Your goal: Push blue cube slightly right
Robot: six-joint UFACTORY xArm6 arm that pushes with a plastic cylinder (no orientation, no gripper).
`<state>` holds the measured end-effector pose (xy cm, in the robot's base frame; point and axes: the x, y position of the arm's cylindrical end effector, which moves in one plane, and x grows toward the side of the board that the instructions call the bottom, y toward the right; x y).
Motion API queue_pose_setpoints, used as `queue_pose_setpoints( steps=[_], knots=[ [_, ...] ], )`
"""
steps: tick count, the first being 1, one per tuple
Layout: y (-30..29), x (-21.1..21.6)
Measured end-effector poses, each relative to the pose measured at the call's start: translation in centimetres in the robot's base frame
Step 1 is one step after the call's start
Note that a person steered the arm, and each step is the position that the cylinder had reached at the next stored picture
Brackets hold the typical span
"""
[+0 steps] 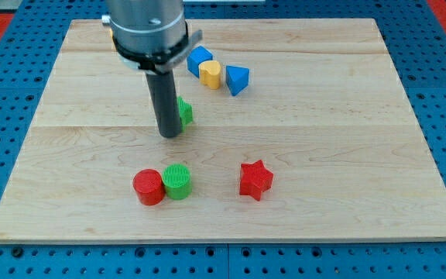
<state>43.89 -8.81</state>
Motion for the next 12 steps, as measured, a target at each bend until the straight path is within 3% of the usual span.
queue_pose_setpoints(
  steps=[1, 3, 4, 6, 9, 12],
  knots=[
    [-2.5, -3.8],
    [-3.1, -6.2],
    [-3.3, -11.2],
    [4.3, -12.9],
    [4.4, -17.5],
    [4.2, -19.4]
  ],
)
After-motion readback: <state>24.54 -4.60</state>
